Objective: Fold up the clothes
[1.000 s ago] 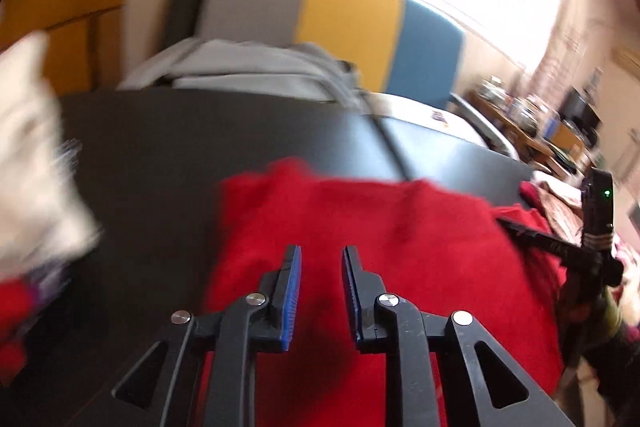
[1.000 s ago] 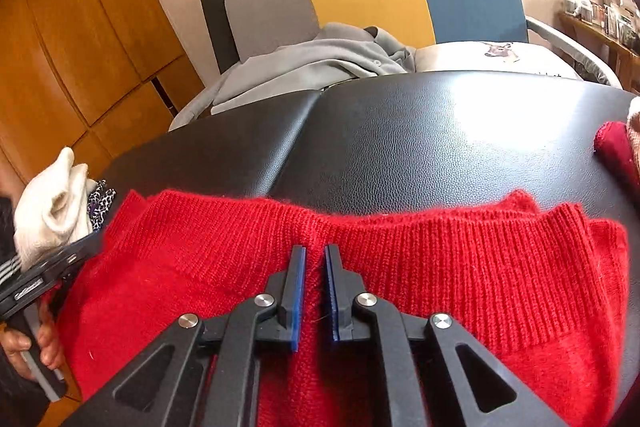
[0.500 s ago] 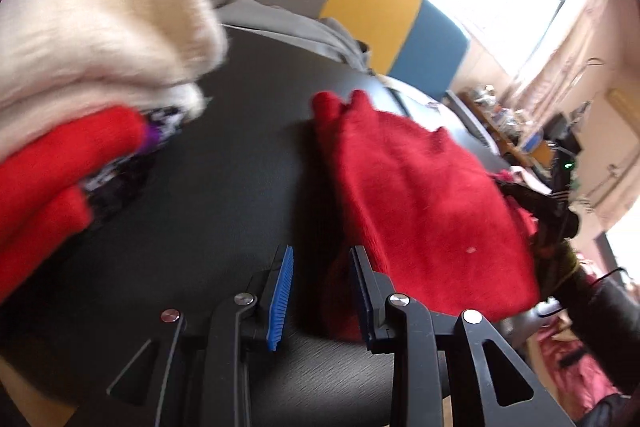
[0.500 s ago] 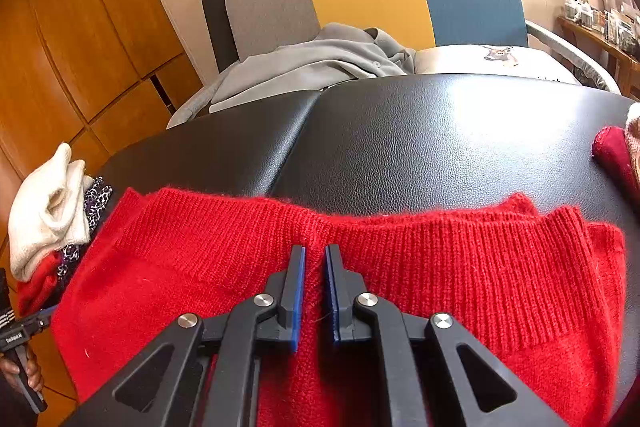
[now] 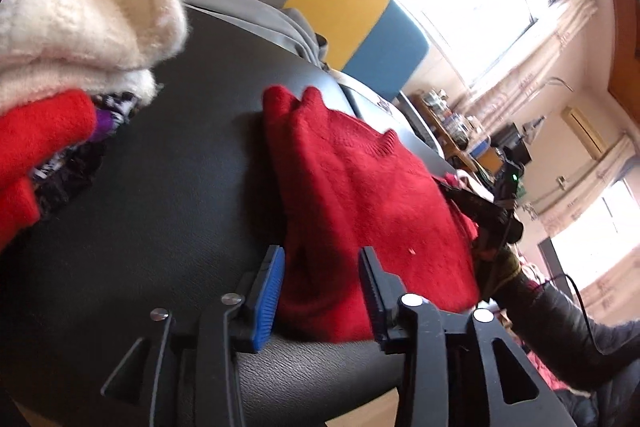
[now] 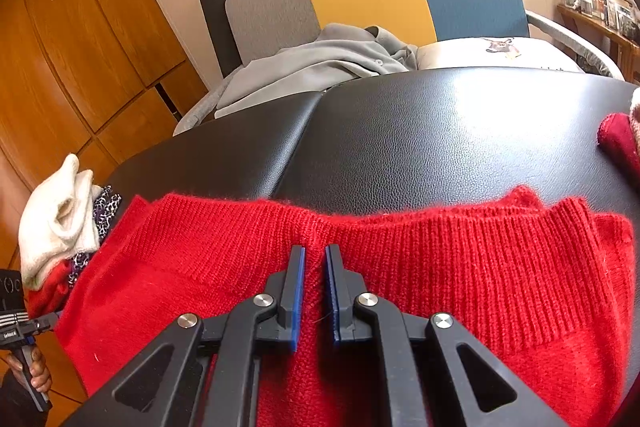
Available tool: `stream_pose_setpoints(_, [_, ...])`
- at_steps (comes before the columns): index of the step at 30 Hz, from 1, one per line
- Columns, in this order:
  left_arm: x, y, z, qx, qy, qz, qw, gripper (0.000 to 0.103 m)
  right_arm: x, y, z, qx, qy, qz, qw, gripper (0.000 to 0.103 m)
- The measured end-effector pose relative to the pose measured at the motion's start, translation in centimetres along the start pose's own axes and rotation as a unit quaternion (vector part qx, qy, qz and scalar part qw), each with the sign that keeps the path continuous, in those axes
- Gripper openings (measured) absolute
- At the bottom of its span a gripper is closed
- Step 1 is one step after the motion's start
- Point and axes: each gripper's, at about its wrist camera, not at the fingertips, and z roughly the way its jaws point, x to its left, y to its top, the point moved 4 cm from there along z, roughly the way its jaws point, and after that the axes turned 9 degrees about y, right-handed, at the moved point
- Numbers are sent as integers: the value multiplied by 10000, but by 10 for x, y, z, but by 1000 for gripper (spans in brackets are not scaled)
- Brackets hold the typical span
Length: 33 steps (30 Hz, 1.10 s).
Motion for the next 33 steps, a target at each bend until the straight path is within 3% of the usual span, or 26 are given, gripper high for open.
stream_pose_setpoints(4, [-11, -7, 14, 314, 1, 323, 9990, 50, 0, 0, 0, -3, 16, 9, 10000, 9])
stream_pose_setpoints(5, [-11, -6, 17, 356, 27, 368, 9987, 41, 0, 0, 0, -3, 16, 9, 10000, 9])
stream_pose_setpoints(6, [-11, -6, 20, 415, 51, 405, 9983, 14, 0, 0, -1, -3, 17, 10, 10000, 9])
stream_pose_setpoints(7, [-12, -6, 21, 477, 12, 419, 9980, 5, 0, 0, -1, -4, 17, 13, 10000, 9])
stream_pose_setpoints(11, [-17, 0, 3, 547, -319, 434, 9971, 5, 0, 1, 0, 0, 26, 21, 10000, 9])
stream_pose_setpoints(13, [-11, 0, -6, 531, -182, 412, 9976, 5, 0, 1, 0, -3, 47, 38, 10000, 9])
stream_pose_setpoints(15, [2, -8, 2, 755, 212, 423, 9960, 5, -1, 1, -1, -11, 77, 62, 10000, 9])
stream_pose_setpoints(17, [8, -17, 11, 881, 343, 380, 9948, 5, -1, 2, -1, -17, 107, 81, 9999, 10])
stream_pose_setpoints(20, [2, -14, 9, 830, 414, 309, 9952, 7, -1, 2, -1, -17, 142, 104, 9998, 10])
stream_pose_setpoints(23, [-11, 1, -5, 568, 798, 654, 9930, 10, -1, 3, -1, -21, 157, 112, 9998, 10])
stream_pose_setpoints(25, [-23, 22, -13, 276, 933, 821, 9919, 23, -2, 3, -1, -31, 182, 132, 9997, 10])
stream_pose_setpoints(27, [-33, 42, -12, 76, 1019, 1008, 9896, 59, -3, 3, -1, -41, 213, 157, 9996, 10])
stream_pose_setpoints(29, [-45, 64, 2, -49, 1137, 1239, 9857, 63, -4, 3, -1, -53, 250, 182, 9995, 11])
stream_pose_setpoints(33, [-57, 105, 53, 84, 1262, 1500, 9806, 61, -6, 3, -2, -90, 377, 267, 9989, 12])
